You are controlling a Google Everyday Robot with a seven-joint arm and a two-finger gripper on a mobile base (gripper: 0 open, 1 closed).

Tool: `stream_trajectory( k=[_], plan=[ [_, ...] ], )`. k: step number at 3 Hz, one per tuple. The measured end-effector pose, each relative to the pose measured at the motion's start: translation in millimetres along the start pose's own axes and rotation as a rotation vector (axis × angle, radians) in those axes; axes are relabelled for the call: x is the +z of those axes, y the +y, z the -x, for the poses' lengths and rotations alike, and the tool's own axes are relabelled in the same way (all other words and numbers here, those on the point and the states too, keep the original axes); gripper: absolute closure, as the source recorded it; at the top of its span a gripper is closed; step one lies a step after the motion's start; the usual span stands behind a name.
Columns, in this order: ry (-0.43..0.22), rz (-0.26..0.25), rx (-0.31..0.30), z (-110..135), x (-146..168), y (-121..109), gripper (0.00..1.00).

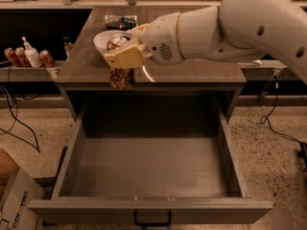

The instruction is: Place orange can into top drawer

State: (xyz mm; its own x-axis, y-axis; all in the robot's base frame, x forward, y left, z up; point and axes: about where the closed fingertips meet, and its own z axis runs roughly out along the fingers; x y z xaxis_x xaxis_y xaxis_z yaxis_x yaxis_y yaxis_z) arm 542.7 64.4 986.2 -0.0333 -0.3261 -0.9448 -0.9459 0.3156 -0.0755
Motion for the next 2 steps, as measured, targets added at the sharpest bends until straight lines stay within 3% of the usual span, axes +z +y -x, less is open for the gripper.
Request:
stream_trajectory(
  k=[1, 2],
  plan=[
    [0.055, -0.059, 0.099, -77.2, 21.1, 29.1, 1.00],
    [0.059, -0.057, 0.095, -75.3, 22.3, 30.8, 1.00]
  ],
)
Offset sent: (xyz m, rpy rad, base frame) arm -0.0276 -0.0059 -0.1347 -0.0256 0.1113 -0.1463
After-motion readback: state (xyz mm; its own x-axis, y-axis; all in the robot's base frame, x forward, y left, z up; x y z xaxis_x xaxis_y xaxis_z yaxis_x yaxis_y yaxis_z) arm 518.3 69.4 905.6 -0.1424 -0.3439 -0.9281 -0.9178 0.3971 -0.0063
